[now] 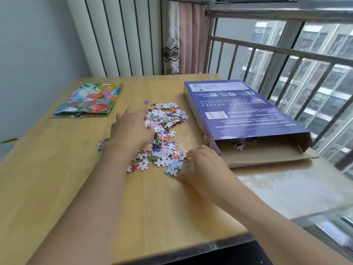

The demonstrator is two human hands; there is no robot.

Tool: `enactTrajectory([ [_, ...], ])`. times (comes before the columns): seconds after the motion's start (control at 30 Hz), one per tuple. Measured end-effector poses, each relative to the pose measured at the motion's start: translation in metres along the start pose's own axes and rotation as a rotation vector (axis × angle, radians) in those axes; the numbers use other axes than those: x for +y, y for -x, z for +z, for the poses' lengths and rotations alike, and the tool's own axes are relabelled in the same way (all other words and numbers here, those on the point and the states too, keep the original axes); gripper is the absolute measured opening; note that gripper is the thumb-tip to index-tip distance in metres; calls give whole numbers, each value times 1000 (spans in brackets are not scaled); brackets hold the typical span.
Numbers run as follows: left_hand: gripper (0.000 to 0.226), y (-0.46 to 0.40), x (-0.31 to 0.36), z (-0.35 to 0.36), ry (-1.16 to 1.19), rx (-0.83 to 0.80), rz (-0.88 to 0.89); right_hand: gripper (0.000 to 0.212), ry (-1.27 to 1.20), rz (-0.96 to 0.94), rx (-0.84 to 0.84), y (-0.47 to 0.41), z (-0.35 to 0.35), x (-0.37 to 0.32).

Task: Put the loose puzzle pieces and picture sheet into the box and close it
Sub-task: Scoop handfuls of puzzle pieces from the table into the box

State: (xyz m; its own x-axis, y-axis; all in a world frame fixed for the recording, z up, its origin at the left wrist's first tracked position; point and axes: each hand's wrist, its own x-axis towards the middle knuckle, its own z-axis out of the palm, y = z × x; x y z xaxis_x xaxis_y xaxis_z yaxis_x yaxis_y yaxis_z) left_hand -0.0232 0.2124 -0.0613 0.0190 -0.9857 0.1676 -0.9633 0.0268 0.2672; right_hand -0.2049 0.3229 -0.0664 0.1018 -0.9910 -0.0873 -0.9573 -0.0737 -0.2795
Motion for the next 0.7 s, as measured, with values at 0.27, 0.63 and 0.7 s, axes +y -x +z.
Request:
enactTrajectory([
  [0.27,48,-5,-10,0,21,-75,-100,68,-120,-132,22,-44,-2,-28],
  [0.63,15,-12,-14,1,329,-3,-48,126,-152,-187,-50,-84,4,-26],
  [0.7,13,-13,-12,1,345,26,-45,120,-218,-167,0,-86,6,-24],
])
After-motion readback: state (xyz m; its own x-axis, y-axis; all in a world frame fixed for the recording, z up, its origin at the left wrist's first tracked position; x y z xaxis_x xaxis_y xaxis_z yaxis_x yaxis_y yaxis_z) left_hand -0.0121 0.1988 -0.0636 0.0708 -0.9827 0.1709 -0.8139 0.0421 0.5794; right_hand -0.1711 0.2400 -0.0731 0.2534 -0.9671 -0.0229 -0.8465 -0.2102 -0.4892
